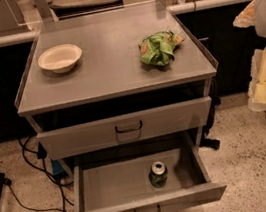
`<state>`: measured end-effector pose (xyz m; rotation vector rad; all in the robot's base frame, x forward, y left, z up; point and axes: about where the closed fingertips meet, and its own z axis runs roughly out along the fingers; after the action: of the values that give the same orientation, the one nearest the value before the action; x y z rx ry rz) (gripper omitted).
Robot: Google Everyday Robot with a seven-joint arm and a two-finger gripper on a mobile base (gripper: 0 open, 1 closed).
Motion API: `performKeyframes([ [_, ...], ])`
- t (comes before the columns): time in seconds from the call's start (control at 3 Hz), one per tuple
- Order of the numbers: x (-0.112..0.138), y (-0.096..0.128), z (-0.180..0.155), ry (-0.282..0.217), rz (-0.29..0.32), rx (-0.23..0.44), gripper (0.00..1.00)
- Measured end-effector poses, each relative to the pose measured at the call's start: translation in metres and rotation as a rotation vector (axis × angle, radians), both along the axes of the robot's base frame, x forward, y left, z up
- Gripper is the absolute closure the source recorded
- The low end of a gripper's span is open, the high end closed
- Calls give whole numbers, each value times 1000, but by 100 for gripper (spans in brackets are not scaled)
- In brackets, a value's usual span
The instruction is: Pick green can from middle drawer and place on counter
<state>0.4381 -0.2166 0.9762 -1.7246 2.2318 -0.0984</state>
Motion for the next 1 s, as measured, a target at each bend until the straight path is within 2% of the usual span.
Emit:
performKeyframes([
  [0.33,0,0,0,0,0,0,0],
  [0.67,0,0,-1,-4,-2,0,23],
  [1.0,-1,1,-11,-37,-18,1,47],
])
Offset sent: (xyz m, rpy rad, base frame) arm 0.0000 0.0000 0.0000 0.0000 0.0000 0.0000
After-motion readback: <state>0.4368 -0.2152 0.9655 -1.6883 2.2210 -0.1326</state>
